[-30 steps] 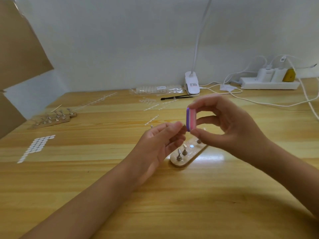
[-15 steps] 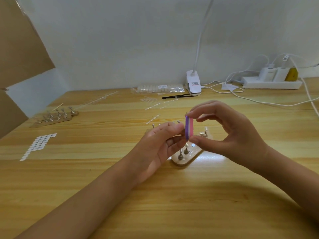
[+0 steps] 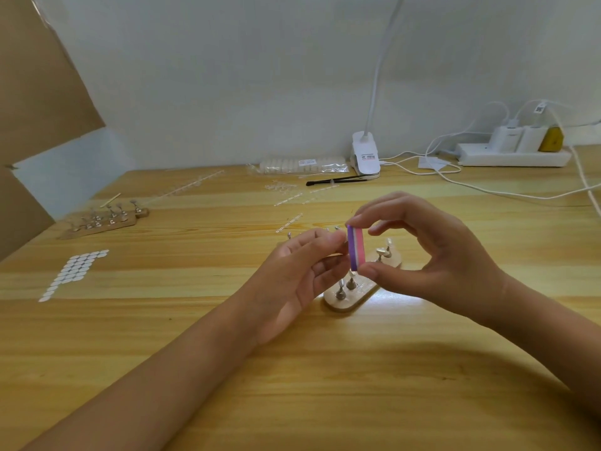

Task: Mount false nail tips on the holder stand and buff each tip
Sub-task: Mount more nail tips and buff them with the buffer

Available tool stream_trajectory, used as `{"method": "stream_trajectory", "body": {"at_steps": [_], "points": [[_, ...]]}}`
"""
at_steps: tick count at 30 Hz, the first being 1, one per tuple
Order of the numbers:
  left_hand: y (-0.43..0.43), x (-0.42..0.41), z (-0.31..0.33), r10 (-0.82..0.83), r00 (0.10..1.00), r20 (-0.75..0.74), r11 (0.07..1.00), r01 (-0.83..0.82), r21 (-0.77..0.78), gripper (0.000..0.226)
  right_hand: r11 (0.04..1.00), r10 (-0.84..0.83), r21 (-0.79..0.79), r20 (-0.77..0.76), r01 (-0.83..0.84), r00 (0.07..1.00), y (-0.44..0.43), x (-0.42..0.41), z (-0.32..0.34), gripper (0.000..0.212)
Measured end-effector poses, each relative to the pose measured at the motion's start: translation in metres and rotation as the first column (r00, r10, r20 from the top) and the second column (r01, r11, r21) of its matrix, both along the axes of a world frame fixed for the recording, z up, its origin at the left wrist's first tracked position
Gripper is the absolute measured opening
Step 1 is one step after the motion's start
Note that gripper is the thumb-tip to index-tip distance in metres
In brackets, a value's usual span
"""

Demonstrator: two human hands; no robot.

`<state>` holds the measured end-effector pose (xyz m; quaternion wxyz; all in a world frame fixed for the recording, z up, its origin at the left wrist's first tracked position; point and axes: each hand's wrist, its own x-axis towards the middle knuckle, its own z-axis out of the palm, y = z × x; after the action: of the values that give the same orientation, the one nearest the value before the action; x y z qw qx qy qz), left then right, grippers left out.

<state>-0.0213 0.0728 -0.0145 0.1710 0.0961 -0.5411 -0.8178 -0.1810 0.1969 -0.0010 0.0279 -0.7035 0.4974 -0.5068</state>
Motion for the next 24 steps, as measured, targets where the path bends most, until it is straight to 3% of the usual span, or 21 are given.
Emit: {"method": "stream_trajectory", "body": {"at_steps": [10,13,16,20,24], "points": [[0.001,0.004,0.003,-0.008,1.0,-0.009,0.996,0.007,-0.084,0.017,0.999,-0.032,-0.04,-0.054,0.03,0.998,0.001,0.001,0.001,0.04],[0.005,0.004,0.002,-0.021,1.0,0.021,0.98,0.025,-0.2,0.012,0.982,-0.185,-0.029,0.043,0.186,0.982,-0.001,-0.003,0.003,0.04],[0.008,0.003,0.0,-0.056,0.997,0.045,0.976,0.064,-0.21,0.019,0.985,-0.17,-0.008,0.1,0.172,0.98,0.003,-0.008,0.005,0.038],[0.005,0.001,0.003,0.029,0.999,0.029,0.996,-0.027,-0.081,0.02,0.994,-0.081,-0.079,-0.017,0.08,0.997,0.006,-0.002,0.005,0.032],[0.004,0.001,0.005,-0.008,1.0,-0.009,1.0,0.008,0.012,0.018,0.978,-0.154,-0.18,-0.273,0.107,0.95,0.005,0.004,0.001,0.034]]}}
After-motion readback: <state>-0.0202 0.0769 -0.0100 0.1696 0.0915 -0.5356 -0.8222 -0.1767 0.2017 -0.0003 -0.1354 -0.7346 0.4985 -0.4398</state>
